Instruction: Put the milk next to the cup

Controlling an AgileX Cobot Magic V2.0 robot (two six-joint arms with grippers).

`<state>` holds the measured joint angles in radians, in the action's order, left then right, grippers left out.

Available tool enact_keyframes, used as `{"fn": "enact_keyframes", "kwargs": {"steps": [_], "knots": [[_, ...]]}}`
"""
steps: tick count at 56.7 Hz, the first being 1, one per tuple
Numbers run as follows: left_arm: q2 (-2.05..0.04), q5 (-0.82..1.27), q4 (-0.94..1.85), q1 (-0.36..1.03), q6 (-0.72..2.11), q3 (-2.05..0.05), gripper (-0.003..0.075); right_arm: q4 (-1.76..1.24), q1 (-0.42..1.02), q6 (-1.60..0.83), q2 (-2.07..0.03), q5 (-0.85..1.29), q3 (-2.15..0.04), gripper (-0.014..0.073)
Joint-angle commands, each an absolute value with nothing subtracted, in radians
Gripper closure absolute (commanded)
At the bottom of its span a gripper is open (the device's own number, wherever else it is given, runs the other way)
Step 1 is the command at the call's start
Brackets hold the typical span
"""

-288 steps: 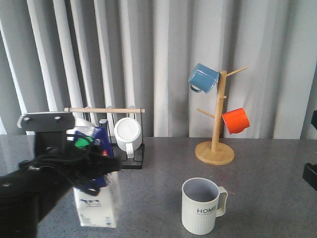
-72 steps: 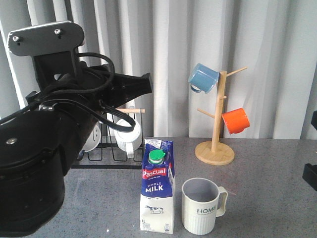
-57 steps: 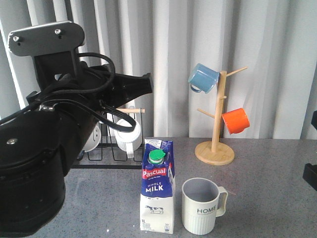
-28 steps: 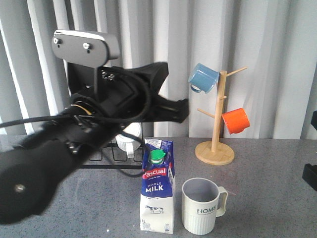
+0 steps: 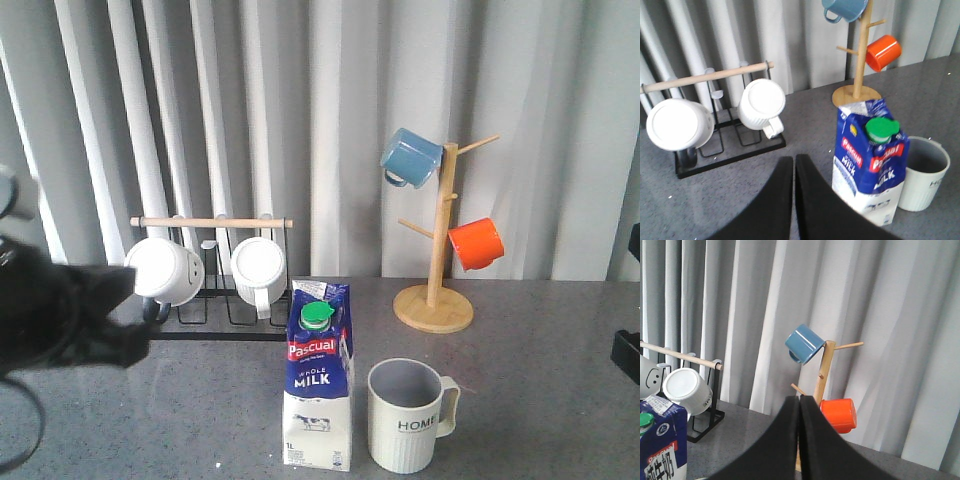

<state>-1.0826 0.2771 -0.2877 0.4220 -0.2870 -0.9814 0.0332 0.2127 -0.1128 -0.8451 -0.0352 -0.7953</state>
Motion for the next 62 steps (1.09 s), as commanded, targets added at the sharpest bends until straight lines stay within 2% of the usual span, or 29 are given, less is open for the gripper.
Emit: {"fn": "enact_keyframes", "kwargs": {"steps": [1,10,16,26,43,45,52,62], "knots": [[-0.940,0.046,-0.202,0.346,-0.223,-0.830,0.0727,0.034,0.204,-0.121,-0.841,-0.110,-0.825,0.0602],[-0.758,-0.308,-0.197,0.247,-0.195,-0.499,0.0727,0.034,0.204,-0.121,-0.841,-0.110,-0.825,0.0602],[-0.632,-0.398,-0.197,0.209,-0.106,-0.328,0.0727,0.034,0.204,-0.121,-0.841,-0.110,-0.825,0.0602],[-0.418,-0.322,-0.196,0.161,-0.071,-0.162,0.0727,0.034,0.204,-0.121,-0.841,-0.110,-0.825,0.0602],[-0.140,-0.235,-0.209,0.001,-0.161,-0.017,0.0727,0.034,0.204,-0.121,-0.841,-0.110,-0.825,0.0602],[-0.102,-0.250,-0.227,0.001,-0.185,0.011,0.0727,0.034,0.204,-0.121,-0.841,-0.110,-0.825,0.0602],[0.029,-0.116,-0.279,0.016,-0.286,0.005,0.0727,0.034,0.204,-0.121,-0.841,-0.111,-0.825,0.0602],[0.024,-0.045,-0.216,0.066,-0.280,0.006,0.0727,0.034,0.204,-0.121,-0.841,-0.109,-0.825,0.0602]]}}
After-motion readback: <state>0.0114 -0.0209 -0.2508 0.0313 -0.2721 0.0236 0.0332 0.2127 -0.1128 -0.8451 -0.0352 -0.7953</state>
